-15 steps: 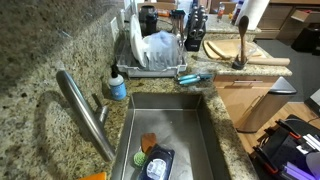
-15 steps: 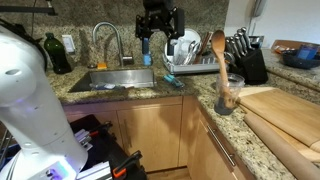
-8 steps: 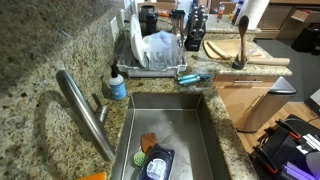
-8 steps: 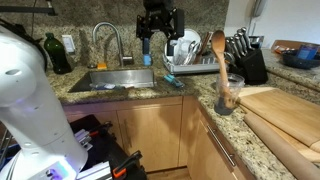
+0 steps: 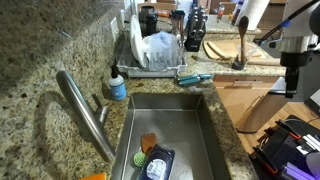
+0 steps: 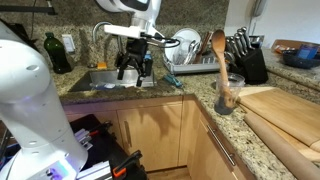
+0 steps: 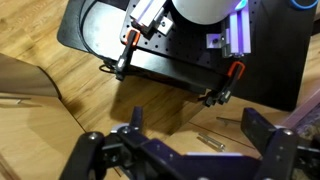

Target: Open the tap

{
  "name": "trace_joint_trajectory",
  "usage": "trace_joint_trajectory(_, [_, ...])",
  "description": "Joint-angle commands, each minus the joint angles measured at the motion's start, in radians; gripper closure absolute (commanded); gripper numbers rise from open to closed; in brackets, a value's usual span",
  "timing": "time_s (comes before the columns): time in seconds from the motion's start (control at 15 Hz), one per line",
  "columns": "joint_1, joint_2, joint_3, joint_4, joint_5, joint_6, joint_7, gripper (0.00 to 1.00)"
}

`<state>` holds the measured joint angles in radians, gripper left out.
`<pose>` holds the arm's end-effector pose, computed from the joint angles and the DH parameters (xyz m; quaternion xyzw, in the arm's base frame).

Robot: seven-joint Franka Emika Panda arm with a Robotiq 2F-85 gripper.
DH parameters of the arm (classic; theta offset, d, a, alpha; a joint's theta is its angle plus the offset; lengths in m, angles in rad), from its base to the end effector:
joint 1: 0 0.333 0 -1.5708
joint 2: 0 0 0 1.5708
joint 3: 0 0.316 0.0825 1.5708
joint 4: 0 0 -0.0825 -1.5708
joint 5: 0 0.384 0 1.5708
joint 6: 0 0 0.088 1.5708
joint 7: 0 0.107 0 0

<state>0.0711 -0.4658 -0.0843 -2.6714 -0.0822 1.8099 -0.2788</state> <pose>0.3300 -0.0092 0.3579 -0.9679 -0.1551 0.1974 0.0093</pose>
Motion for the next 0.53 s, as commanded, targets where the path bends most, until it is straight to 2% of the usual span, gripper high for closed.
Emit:
trace_joint_trajectory(0.0, [0.122,-0.044,0.119,-0.152,0.089,0.196,0.009,0.00])
trace_joint_trajectory(0.07, [0.170,-0.034,0.159,-0.169,0.139,0.269,0.029,0.00])
trace_joint_trajectory(0.13, [0.221,0.032,0.198,-0.102,0.203,0.326,0.059,0.00])
trace_joint_trajectory(0.2, [0.156,0.001,0.156,-0.118,0.141,0.238,0.029,0.00])
trace_joint_trajectory(0.33, [0.221,0.012,0.209,-0.107,0.189,0.297,0.070,0.00])
trace_joint_trajectory(0.4, [0.202,0.021,0.227,-0.103,0.157,0.315,0.122,0.00])
trace_joint_trajectory(0.47, [0.208,0.048,0.256,-0.102,0.147,0.399,0.166,0.00])
